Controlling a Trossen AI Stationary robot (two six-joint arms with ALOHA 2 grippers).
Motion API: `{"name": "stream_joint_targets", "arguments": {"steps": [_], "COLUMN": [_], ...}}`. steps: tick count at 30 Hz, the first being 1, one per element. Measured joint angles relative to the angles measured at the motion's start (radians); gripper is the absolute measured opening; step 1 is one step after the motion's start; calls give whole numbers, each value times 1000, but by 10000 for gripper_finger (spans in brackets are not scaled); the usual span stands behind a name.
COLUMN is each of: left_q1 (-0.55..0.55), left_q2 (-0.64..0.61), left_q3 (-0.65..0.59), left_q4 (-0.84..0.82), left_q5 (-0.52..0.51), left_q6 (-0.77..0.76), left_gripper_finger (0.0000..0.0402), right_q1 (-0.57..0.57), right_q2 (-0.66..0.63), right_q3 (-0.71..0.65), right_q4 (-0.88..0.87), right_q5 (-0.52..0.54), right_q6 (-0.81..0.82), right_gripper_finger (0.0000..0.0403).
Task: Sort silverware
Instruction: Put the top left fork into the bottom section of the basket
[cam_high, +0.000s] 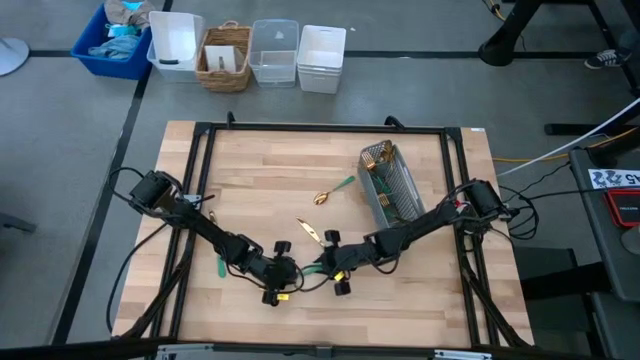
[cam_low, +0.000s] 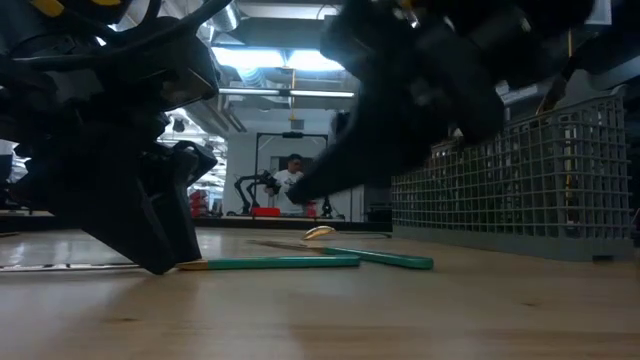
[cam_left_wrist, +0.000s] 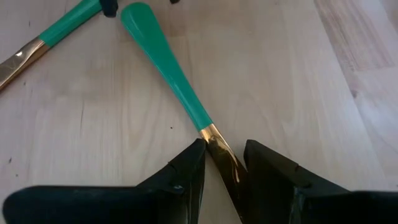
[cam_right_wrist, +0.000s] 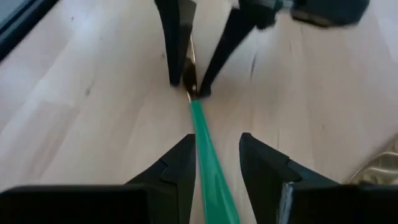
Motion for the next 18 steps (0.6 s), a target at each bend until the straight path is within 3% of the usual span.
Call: {"name": "stream_joint_targets", "arguments": {"steps": [9,18], "left_q1": [0,0], "left_q2": [0,-2], "left_q3": [0,1], "left_q4": [-2,-5], "left_q5": [-4,-5], "left_q6": [-1,-2], "left_gripper_finger": [109,109], "right_q1": [0,0], "right_q2": [0,0], "right_q3": [310,377], "right_q4": [-533,-627], "right_q5": [7,7], "right_q6": [-8,3], "right_gripper_finger": [124,124]}}
